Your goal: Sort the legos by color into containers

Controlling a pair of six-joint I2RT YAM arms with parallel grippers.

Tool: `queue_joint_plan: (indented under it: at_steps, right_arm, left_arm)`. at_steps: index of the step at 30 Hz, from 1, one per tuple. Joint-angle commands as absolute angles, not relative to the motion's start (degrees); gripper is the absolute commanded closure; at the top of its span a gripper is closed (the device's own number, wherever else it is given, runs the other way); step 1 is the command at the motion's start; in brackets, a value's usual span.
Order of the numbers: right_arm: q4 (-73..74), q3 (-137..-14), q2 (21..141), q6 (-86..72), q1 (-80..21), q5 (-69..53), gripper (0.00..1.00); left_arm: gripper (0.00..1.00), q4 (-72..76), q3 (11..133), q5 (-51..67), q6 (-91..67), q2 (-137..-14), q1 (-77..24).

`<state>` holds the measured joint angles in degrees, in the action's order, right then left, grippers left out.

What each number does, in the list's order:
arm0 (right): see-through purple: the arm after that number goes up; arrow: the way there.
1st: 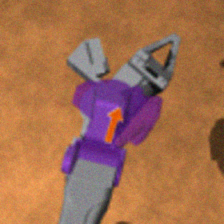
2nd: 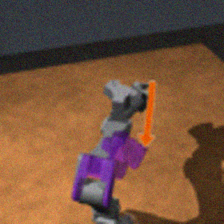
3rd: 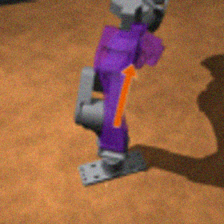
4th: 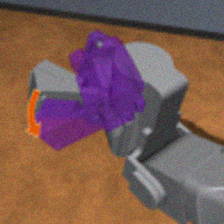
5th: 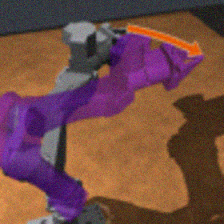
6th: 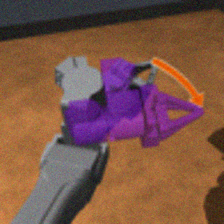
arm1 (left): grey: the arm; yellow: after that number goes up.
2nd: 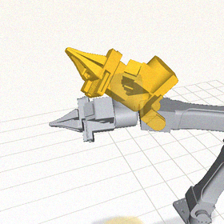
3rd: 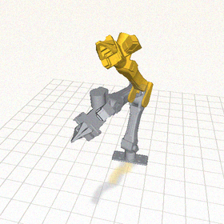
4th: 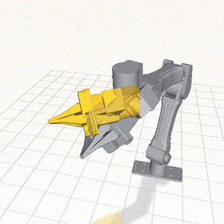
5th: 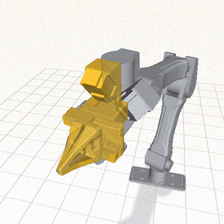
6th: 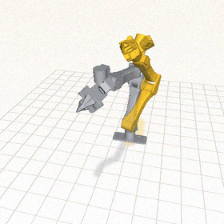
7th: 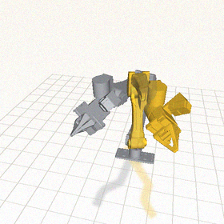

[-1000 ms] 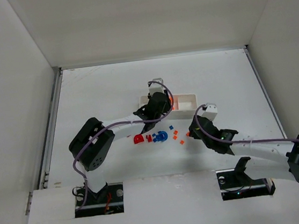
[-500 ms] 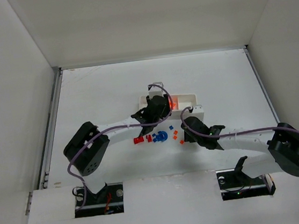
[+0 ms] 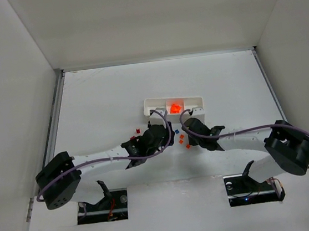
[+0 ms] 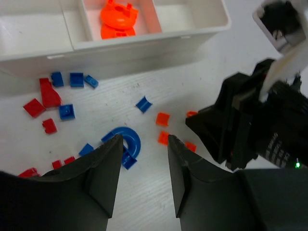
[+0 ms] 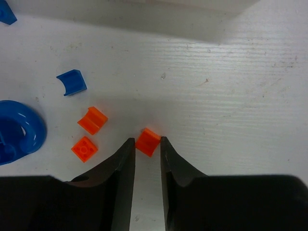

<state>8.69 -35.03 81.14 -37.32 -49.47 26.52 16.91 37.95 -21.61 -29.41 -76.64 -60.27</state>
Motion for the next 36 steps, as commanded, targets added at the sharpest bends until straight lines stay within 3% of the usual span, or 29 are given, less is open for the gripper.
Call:
queue_joint_plan:
  at_steps: [1,16,28,31,36]
  right_arm:
    - [7.2,-36.7,81.6,-36.9,-49.3,26.4,0.75]
    - [6.9,-39.8,73.8,-36.0,-47.0,26.7,0.79]
    - [5.0,-60.4,90.0,-31.5,-40.7,24.1,0.8]
    - [5.4,-63.6,94.1,-30.9,-40.1,25.2,0.77]
    - [5.3,-65.8,95.7,-31.2,-40.1,26.5,0.59]
  left_arm:
    - [0.61,14.3,35.7,-23.0,-31.4,-74.5,-63.3]
    - [0.56,18.0,33.7,-25.6,-33.3,-78.9,-74.9]
    - [0.56,23.9,30.7,-26.6,-33.4,-82.4,-77.5]
    - [0.56,25.0,31.2,-26.6,-33.0,-84.1,-77.6]
    - [0.56,26.0,32.6,-26.5,-32.0,-86.6,-77.6]
